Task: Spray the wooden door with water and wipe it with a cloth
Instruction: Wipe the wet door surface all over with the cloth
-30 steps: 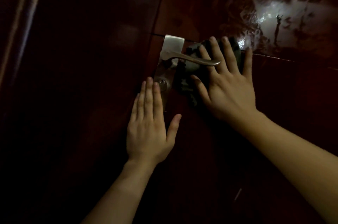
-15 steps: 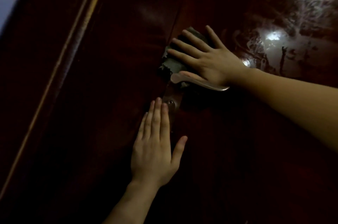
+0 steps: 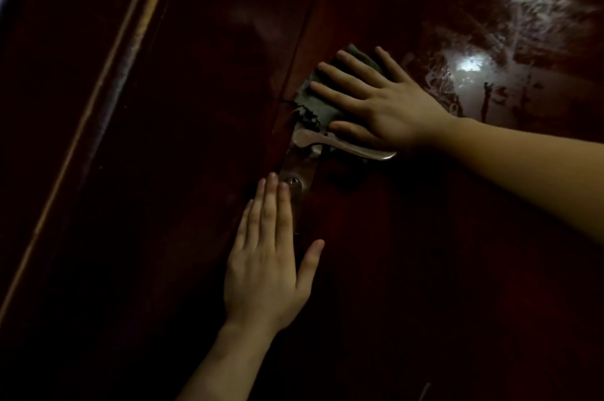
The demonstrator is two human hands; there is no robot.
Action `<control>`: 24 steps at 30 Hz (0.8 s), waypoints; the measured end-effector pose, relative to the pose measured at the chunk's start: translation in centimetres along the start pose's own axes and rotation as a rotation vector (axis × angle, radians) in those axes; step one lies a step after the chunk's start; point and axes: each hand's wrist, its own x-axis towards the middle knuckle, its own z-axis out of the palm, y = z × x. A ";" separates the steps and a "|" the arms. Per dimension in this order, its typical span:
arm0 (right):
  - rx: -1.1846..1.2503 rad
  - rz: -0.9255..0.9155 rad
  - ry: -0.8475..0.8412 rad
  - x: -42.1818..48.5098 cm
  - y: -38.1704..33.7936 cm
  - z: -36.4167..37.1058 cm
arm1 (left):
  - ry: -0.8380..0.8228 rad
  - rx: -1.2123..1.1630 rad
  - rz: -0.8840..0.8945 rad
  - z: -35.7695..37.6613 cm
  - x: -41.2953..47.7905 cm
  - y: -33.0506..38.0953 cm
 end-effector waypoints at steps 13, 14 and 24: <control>0.256 -0.041 0.238 -1.2 0.3 -2.6 | 0.005 0.029 -0.001 -0.1 0.0 0.1; 0.260 -0.056 0.271 -1.3 0.3 -3.2 | 0.010 0.026 0.002 -0.1 0.0 0.1; 0.446 -0.123 -0.057 -1.5 -5.5 -3.9 | 0.038 0.109 -0.023 -0.3 0.1 0.3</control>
